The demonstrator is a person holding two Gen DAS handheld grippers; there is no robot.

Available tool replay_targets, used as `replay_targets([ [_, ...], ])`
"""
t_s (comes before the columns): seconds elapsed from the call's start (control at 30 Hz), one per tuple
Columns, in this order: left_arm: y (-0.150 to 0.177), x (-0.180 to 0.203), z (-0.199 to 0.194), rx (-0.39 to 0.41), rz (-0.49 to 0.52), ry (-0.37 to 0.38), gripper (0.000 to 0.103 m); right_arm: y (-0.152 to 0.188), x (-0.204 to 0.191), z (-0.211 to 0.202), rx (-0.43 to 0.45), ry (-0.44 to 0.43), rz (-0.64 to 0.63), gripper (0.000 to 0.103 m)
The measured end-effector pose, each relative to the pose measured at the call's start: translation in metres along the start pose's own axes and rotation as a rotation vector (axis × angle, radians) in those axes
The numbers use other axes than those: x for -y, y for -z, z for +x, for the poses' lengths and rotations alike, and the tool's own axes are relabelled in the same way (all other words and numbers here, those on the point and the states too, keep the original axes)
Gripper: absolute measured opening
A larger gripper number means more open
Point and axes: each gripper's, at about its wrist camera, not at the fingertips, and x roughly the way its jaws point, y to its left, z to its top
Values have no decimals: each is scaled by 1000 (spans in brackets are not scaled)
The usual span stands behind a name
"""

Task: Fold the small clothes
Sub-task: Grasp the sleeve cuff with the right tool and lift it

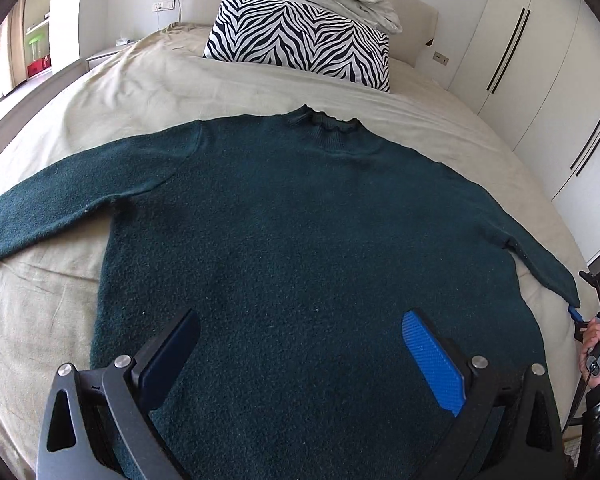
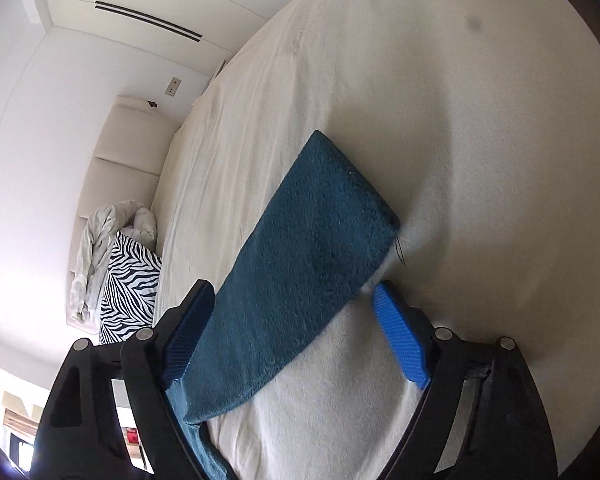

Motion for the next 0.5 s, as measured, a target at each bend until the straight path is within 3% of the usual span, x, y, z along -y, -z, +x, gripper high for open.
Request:
replay_targets([
  [0.1, -7, -3, 20, -49, -45, 55, 103, -15, -1, 23, -16, 24, 4, 54],
  [0.17, -11, -6, 30, -63, -72, 87, 103, -18, -4, 31, -11, 37, -21, 34],
  [0.27, -16, -11, 39, -75, -106, 130, 103, -22, -18, 42, -2, 93, -86, 15],
  [0.4, -25, -21, 45, -65, -154, 178, 103, -11, -70, 55, -2, 117, -229, 9],
  [0.5, -34, -32, 44, -38, -189, 189, 103, 20, -143, 65, -27, 69, -401, 9],
])
